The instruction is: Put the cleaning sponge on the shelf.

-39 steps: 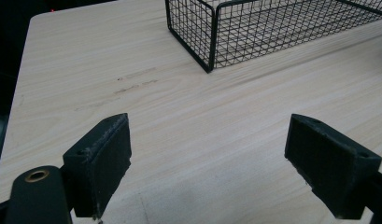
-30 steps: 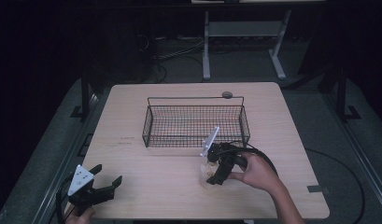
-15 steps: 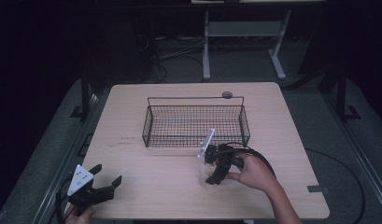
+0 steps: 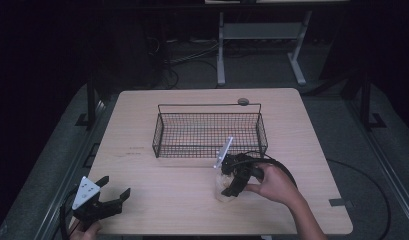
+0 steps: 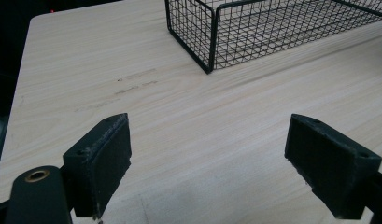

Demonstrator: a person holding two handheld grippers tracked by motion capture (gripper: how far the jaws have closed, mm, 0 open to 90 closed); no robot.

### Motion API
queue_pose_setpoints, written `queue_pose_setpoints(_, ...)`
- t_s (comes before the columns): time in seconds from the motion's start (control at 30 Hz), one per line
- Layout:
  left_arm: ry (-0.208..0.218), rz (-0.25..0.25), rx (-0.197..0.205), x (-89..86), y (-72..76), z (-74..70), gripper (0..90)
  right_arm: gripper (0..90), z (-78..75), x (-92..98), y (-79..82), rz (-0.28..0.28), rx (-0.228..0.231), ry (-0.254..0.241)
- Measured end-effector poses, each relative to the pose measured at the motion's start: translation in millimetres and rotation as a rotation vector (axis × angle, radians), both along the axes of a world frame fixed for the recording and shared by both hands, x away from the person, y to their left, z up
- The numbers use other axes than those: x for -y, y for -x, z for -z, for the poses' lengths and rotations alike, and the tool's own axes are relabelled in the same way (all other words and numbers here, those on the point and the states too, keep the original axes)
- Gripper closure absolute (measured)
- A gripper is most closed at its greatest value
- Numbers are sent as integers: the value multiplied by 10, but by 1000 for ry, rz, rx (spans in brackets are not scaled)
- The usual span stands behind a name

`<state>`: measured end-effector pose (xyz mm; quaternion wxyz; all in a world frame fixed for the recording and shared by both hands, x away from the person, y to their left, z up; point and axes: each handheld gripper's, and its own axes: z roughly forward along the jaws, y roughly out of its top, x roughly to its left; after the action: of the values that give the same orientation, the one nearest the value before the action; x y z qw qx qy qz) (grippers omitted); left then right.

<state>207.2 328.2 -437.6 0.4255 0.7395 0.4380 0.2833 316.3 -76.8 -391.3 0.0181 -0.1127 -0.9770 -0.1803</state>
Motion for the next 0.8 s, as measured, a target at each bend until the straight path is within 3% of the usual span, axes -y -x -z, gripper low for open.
queue_pose_setpoints(0.8, 0, 1, 0, 2, 3, 1, 138, 274, -264, 67, -99, -8, 5, -8)
